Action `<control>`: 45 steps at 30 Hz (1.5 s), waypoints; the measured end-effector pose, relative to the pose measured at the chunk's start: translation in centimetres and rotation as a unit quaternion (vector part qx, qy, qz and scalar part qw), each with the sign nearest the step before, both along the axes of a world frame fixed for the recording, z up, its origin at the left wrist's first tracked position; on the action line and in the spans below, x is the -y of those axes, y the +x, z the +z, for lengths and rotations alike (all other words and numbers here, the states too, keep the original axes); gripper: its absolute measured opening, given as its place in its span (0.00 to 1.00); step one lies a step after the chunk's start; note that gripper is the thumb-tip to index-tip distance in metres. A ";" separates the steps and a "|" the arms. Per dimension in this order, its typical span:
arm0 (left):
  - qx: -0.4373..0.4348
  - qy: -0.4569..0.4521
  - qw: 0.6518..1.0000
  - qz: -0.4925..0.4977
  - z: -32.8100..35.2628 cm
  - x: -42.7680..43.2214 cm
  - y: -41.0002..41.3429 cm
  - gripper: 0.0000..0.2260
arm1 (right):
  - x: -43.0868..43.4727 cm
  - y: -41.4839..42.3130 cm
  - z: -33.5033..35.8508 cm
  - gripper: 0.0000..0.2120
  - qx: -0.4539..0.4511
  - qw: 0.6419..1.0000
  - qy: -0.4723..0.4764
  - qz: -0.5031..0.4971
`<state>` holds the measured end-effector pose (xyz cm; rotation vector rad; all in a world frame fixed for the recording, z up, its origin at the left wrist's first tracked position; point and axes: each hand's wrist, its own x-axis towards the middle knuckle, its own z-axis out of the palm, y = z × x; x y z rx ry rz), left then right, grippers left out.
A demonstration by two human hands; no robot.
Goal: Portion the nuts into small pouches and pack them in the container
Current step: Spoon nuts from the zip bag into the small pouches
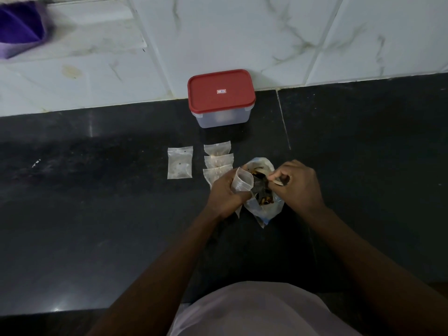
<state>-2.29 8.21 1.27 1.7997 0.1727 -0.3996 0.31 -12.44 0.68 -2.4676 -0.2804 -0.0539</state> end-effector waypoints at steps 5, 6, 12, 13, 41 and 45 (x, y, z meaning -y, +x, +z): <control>0.014 -0.005 1.000 -0.001 0.1 0.4 0.0 0.19 | 1.3 -0.9 1.3 0.08 0.013 0.999 0.025 0.018; 0.011 -0.006 1.000 -0.002 0.1 0.5 0.0 0.19 | 1.4 -0.9 1.4 0.08 0.022 0.999 0.033 0.014; -0.001 -0.003 1.000 -0.008 0.3 0.3 0.0 0.21 | 0.4 -0.1 0.7 0.07 0.036 0.999 0.034 -0.012; -0.004 -0.006 1.000 -0.008 0.3 0.2 0.0 0.20 | 0.2 0.0 0.4 0.07 0.032 0.999 0.030 -0.013; 0.009 -0.001 1.000 -0.014 0.2 0.0 0.0 0.19 | -0.3 0.6 0.1 0.07 0.034 0.999 0.023 -0.029; 0.011 0.000 1.000 -0.004 0.4 0.0 0.0 0.18 | -0.1 -0.3 0.6 0.08 -0.008 0.999 0.037 -0.001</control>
